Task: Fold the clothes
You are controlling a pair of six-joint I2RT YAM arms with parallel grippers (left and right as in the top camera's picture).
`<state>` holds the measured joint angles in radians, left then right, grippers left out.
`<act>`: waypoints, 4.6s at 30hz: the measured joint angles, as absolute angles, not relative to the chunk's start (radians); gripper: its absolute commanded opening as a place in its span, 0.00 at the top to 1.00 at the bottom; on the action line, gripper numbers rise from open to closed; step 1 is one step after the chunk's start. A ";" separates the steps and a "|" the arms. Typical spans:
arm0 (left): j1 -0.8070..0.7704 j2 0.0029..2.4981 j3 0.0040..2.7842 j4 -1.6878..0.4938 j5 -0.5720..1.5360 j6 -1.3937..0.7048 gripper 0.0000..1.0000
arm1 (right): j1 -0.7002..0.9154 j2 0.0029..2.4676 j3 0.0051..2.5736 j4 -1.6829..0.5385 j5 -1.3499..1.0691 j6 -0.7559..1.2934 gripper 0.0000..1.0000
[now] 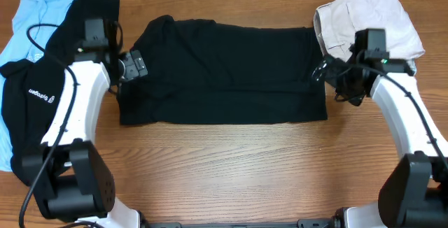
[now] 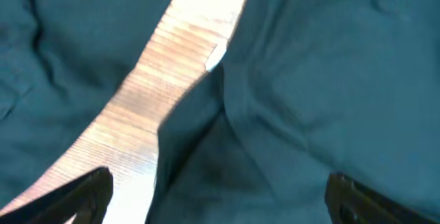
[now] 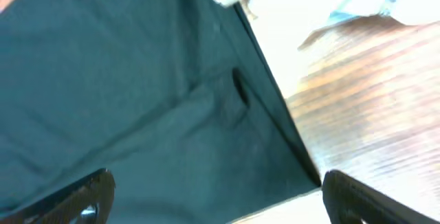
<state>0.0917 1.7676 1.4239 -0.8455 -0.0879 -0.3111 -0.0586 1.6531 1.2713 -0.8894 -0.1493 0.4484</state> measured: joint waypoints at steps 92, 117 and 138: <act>0.190 1.736 1.019 -1.171 -0.031 -0.307 0.00 | -0.189 1.605 1.013 -1.176 -0.194 0.465 0.35; -0.066 1.977 1.597 -0.378 0.330 0.072 0.00 | 0.008 1.572 1.463 -1.185 -0.194 0.327 0.22; -0.207 2.327 1.794 -0.413 0.125 0.200 0.40 | 0.008 1.572 1.463 -1.227 -0.194 0.324 0.22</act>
<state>-0.2070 2.3268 1.7943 -0.4133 0.1246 0.2005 0.0078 1.5719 1.4631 -1.2266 -0.1936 0.3244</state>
